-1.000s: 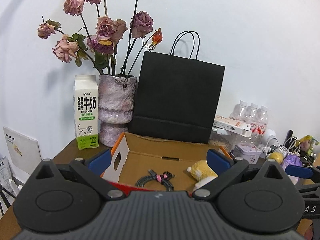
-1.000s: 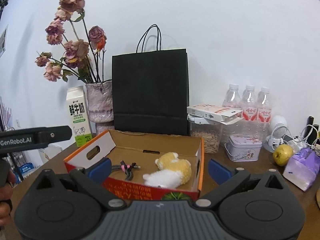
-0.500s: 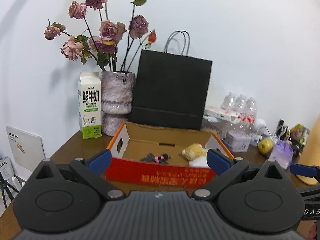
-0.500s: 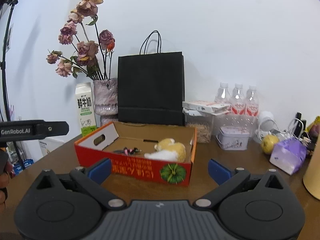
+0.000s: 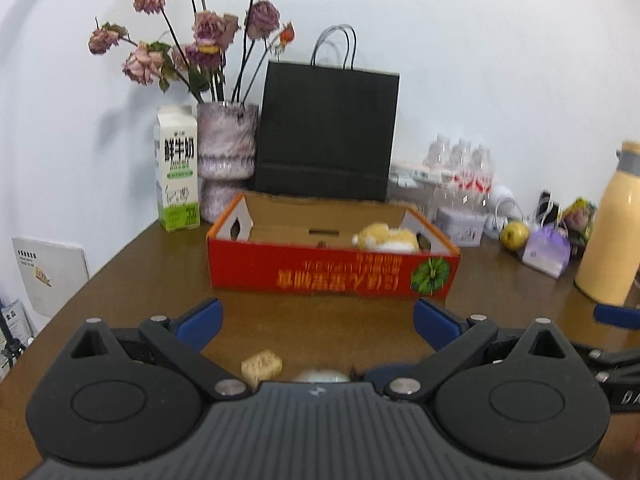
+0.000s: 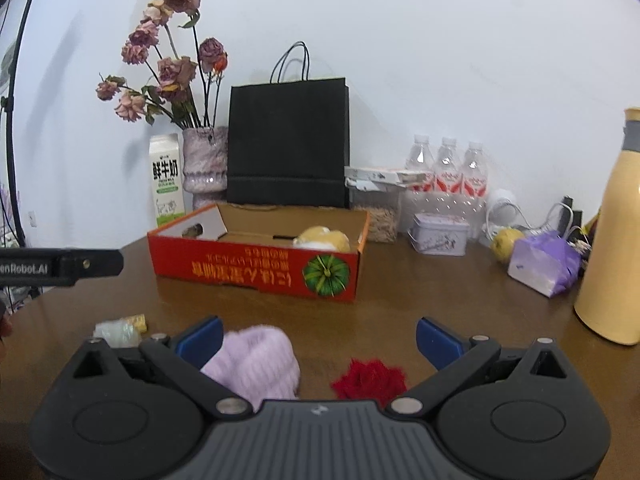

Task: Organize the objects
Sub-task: 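Move the right tool to the white bottle cap and grasp it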

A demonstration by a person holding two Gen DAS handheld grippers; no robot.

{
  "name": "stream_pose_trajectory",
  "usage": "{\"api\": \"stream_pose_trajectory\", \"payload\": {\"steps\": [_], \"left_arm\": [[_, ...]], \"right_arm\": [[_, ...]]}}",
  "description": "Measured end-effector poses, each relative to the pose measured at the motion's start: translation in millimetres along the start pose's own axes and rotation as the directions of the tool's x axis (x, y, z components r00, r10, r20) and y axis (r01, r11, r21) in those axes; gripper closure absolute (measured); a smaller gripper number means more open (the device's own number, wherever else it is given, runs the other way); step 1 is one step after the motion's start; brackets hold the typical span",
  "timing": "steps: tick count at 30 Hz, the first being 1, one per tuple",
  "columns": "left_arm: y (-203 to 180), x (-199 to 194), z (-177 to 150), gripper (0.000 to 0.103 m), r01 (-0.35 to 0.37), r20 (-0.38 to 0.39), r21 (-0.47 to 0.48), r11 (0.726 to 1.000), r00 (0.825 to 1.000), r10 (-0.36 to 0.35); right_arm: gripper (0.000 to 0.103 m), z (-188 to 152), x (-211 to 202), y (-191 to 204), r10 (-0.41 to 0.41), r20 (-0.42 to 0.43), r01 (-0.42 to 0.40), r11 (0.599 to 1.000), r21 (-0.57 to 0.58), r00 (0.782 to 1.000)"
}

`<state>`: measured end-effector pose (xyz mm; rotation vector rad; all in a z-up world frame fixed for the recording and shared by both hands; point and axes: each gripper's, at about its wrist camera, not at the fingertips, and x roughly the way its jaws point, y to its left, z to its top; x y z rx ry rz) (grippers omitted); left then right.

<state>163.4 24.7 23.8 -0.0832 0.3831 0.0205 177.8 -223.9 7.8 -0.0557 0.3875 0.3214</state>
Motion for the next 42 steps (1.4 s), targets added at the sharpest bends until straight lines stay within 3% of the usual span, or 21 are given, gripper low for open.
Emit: {"api": "stream_pose_trajectory", "payload": {"steps": [16,28,30,40,41,42], "left_arm": [[10.4,-7.9,-50.5,0.000,0.027,-0.105,0.002,1.000,0.994,-0.026],[11.4,-4.8,-52.3,0.000,0.018,-0.112,-0.009,1.000,0.994,-0.019],[11.3,-3.7,-52.3,0.000,0.016,-0.117,-0.011,1.000,0.993,-0.017],[11.1,0.4,-52.9,0.000,0.009,-0.133,-0.015,1.000,0.991,-0.011],[10.9,0.6,-52.9,0.000,0.008,-0.134,-0.015,1.000,0.991,-0.010],[10.8,0.7,-52.8,0.000,0.008,-0.134,-0.015,1.000,0.991,-0.010]], "right_arm": [[0.000,-52.0,-25.1,-35.9,-0.073,-0.132,0.073,0.997,0.000,0.989],[0.001,-56.9,20.7,-80.2,-0.080,-0.265,0.082,0.997,-0.003,0.961],[0.004,-55.3,32.9,-88.7,-0.074,-0.294,0.083,0.996,0.020,0.953],[0.015,-45.8,57.7,-91.9,-0.036,-0.285,0.049,0.998,0.036,0.958],[0.020,-45.4,57.6,-91.6,-0.032,-0.282,0.044,0.998,0.035,0.959],[0.031,-45.0,56.6,-90.7,-0.025,-0.276,0.035,0.999,0.032,0.961]]}}
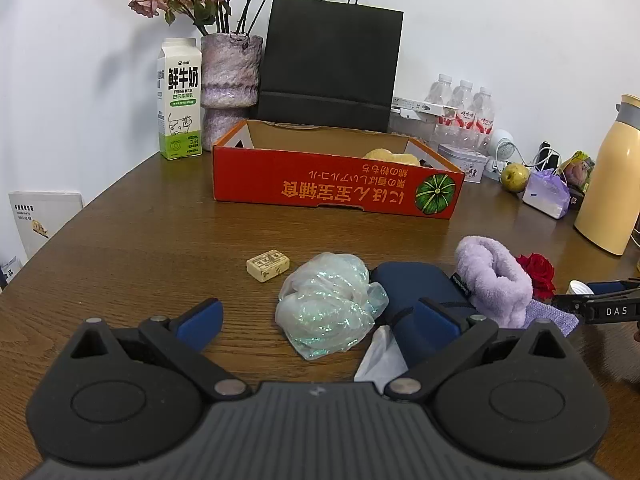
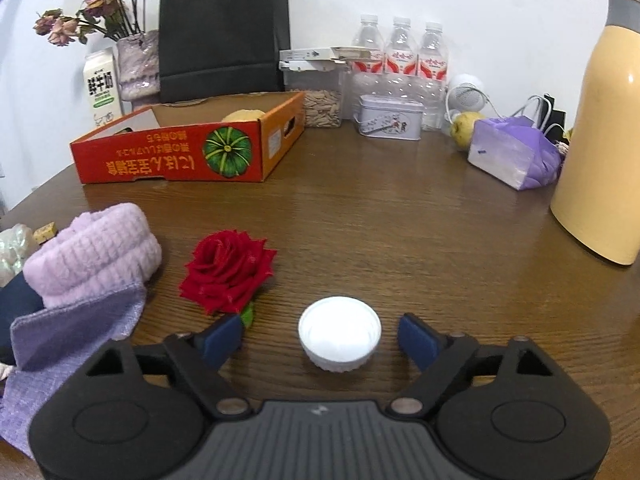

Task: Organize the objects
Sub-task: 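Move the right tool to the white bottle cap and grasp it, then grasp the clear plastic bag with the left tool while the right tool holds the cap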

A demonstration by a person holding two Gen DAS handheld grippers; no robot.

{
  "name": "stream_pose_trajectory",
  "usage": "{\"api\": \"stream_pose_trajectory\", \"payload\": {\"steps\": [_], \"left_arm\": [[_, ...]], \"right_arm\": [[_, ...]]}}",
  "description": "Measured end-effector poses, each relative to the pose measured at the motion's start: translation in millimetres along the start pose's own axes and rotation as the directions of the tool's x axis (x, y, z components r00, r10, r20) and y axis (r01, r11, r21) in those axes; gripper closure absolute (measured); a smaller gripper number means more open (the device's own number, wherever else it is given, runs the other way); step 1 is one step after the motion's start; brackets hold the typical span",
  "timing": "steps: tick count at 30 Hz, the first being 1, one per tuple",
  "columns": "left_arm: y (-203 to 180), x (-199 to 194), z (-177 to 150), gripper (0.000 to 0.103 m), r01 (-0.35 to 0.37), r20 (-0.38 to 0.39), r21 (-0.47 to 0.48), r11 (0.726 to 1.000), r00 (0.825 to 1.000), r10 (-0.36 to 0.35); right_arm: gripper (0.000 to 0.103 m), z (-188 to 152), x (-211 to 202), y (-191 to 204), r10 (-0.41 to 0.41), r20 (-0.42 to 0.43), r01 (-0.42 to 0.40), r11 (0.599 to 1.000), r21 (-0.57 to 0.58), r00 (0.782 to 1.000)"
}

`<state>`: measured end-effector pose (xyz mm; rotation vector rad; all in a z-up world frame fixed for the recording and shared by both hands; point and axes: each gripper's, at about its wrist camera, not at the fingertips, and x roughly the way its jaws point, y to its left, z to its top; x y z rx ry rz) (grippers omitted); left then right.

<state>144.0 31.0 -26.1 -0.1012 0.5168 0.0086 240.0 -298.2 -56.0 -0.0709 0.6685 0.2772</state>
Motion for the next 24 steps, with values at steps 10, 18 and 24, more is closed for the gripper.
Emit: {"api": "stream_pose_trajectory", "payload": {"steps": [10,18,24], "left_arm": [[0.4,0.2,0.3,0.000,-0.002,0.002,-0.001,1.000,1.000,0.002],[0.4,0.5,0.4,0.000,-0.007,-0.003,-0.005,1.000,1.000,0.007],[0.3,0.0,-1.6,0.000,0.005,-0.021,-0.007,1.000,1.000,-0.005]], "right_arm": [[0.064,-3.5,-19.7,15.4,-0.028,0.099,0.033,0.998,-0.056,0.995],[0.064,-10.4,-41.2,33.2,-0.043,0.207,0.058,0.996,-0.069,0.977],[0.064,-13.7,-49.4,43.7,-0.044,0.246,0.067,0.994,-0.087,0.968]]}}
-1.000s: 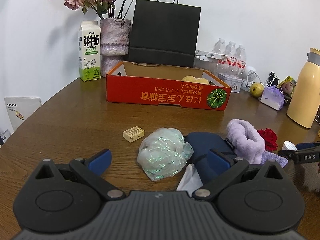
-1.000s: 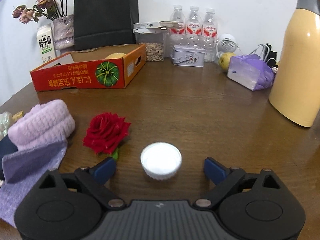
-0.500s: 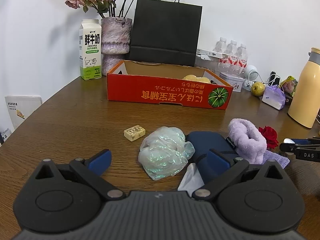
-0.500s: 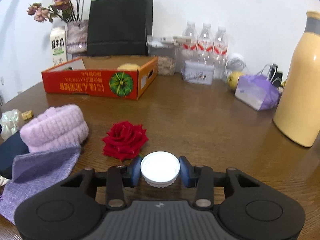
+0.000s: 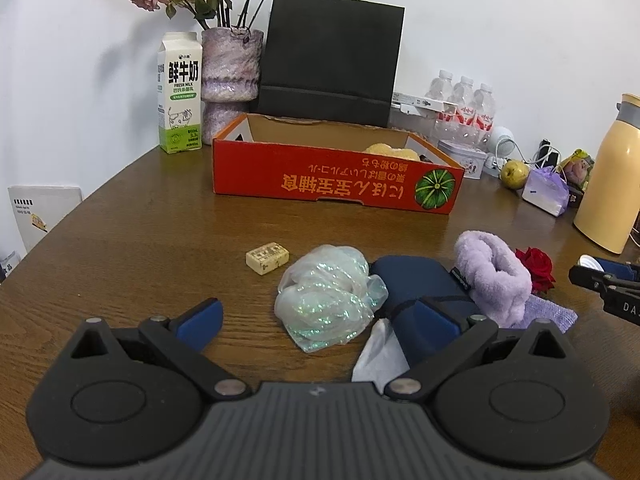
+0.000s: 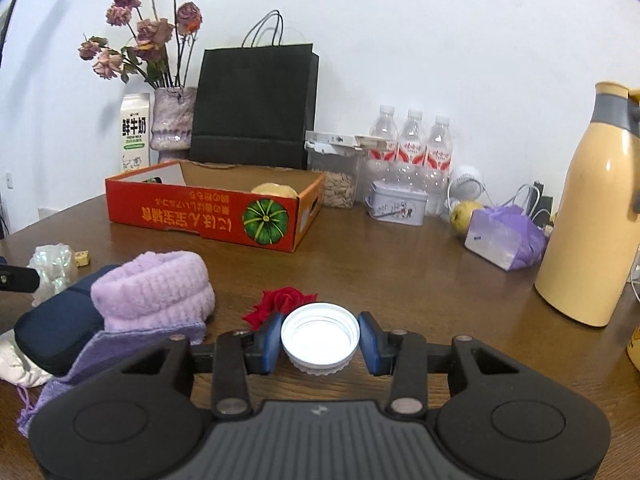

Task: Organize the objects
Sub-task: 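Grasp the clear plastic bag with the left tool while the right tool holds the cap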

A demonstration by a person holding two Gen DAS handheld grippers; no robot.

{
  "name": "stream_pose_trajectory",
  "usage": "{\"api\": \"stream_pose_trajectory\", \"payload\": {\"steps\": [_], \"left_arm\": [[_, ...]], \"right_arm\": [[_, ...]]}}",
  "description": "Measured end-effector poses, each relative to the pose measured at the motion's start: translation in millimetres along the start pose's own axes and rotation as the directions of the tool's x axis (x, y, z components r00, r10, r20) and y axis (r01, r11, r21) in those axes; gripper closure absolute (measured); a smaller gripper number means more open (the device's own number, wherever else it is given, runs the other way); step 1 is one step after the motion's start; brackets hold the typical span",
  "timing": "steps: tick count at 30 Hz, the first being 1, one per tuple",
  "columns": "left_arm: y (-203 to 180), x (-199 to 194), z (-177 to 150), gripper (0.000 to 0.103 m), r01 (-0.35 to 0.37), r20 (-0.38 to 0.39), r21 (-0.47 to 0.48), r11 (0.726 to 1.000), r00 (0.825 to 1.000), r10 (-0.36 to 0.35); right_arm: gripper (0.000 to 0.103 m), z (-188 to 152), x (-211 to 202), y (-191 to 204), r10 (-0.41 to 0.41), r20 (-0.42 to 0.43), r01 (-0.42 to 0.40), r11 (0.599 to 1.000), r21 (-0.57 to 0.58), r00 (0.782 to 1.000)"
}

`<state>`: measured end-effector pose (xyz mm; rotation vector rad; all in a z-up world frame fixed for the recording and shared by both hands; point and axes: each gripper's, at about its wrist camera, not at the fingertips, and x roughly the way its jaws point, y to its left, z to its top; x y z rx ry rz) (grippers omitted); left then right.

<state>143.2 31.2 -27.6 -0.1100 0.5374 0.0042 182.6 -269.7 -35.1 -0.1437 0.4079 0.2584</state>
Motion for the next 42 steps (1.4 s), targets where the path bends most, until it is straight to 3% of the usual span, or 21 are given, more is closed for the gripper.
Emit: {"api": "stream_pose_trajectory", "payload": {"steps": [10,17,19,20,23,25,30,42], "left_arm": [[-0.2,13.6,16.5,0.000,-0.033,-0.033,0.011,0.999,0.999,0.033],[3.5,43.7,24.9,0.000,-0.013,-0.114,-0.012,1.000,0.993,0.011],[4.8,47.0,25.5,0.006,-0.006,-0.116,-0.019,1.000,0.993,0.004],[5.2,47.9,25.7,0.014,0.002,-0.115,-0.025,1.000,0.993,-0.005],[7.2,49.8,23.0,0.053,0.042,-0.119,-0.045,0.998,0.992,-0.048],[6.4,46.6,21.3,0.059,0.048,-0.099,-0.040,0.998,0.994,-0.051],[5.2,31.4,19.1,0.059,0.031,-0.025,-0.020,0.999,0.999,-0.032],[12.2,15.6,14.0,0.059,-0.002,0.020,-0.050,0.999,1.000,0.003]], "right_arm": [[0.064,-0.2,-2.8,0.9,0.005,0.021,-0.005,1.000,-0.005,1.000],[0.064,-1.0,-3.8,3.1,0.007,0.025,-0.006,1.000,-0.011,1.000],[0.064,-1.1,-4.0,3.5,0.007,0.025,-0.007,1.000,-0.013,1.000],[0.064,-1.3,-3.8,3.1,0.008,0.026,-0.008,1.000,-0.014,1.000],[0.064,-1.5,-3.5,3.9,0.009,0.027,-0.008,1.000,-0.017,1.000],[0.064,-1.7,-3.7,3.3,0.009,0.027,-0.008,1.000,-0.018,1.000],[0.064,-2.0,-4.4,3.2,0.008,0.030,-0.007,1.000,-0.017,1.000],[0.064,-1.2,-5.7,2.9,0.000,0.036,0.000,1.000,-0.016,0.999]]}}
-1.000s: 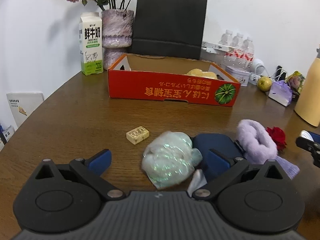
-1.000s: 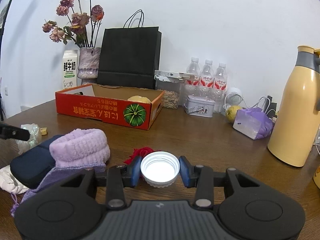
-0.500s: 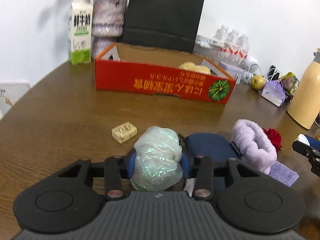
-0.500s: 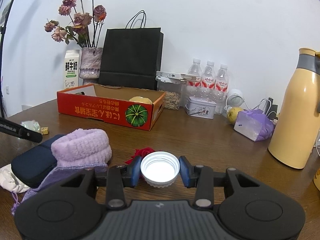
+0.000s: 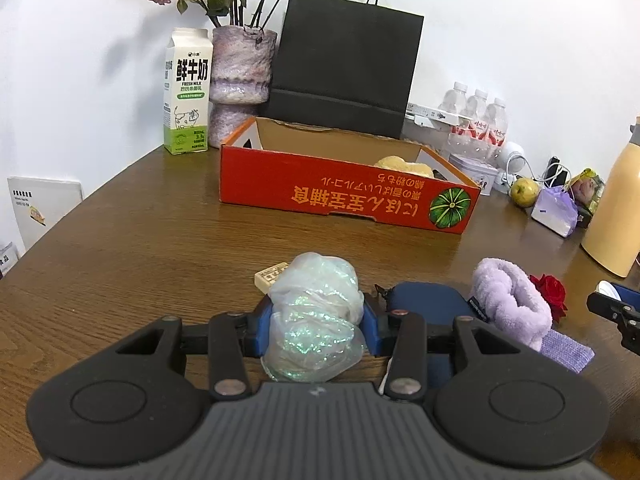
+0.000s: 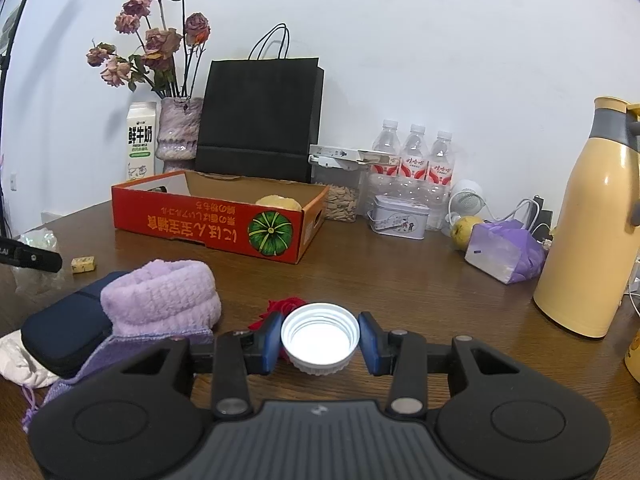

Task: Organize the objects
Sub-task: 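Grasp the clear plastic bag with the left tool while the right tool holds the cap, then carry the plastic bag and bottle cap over the red box with both tools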

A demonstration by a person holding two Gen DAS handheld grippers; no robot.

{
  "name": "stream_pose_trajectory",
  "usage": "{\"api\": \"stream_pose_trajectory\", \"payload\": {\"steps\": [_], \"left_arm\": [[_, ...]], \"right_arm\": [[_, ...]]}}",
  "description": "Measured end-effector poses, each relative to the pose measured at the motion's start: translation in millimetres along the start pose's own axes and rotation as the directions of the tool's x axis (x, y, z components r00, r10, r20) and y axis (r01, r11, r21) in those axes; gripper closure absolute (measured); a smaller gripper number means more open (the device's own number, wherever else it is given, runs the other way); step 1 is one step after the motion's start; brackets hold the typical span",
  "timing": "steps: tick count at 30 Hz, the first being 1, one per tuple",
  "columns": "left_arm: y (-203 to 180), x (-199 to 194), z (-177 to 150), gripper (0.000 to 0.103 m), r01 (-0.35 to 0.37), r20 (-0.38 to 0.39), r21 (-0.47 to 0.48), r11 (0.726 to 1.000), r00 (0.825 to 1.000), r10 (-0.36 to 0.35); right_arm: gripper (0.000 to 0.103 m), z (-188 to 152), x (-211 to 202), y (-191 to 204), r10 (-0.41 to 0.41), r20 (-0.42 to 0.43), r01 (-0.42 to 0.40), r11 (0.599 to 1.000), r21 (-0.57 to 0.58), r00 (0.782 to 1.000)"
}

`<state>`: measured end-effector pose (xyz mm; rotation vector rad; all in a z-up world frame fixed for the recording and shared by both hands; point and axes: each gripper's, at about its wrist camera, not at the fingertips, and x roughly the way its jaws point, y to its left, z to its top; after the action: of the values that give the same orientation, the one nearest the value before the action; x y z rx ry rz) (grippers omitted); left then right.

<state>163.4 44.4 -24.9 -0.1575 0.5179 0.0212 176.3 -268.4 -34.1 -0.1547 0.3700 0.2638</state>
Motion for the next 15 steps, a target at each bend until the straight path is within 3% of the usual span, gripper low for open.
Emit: {"api": "stream_pose_trajectory", "payload": {"steps": [15], "left_arm": [[-1.3,-19.1,-1.2,0.059,-0.013,0.075,0.003,1.000,0.997,0.012]], "right_arm": [[0.064,1.7,-5.5,1.5,0.021,0.040,-0.022,0.999,0.024,0.999]]}}
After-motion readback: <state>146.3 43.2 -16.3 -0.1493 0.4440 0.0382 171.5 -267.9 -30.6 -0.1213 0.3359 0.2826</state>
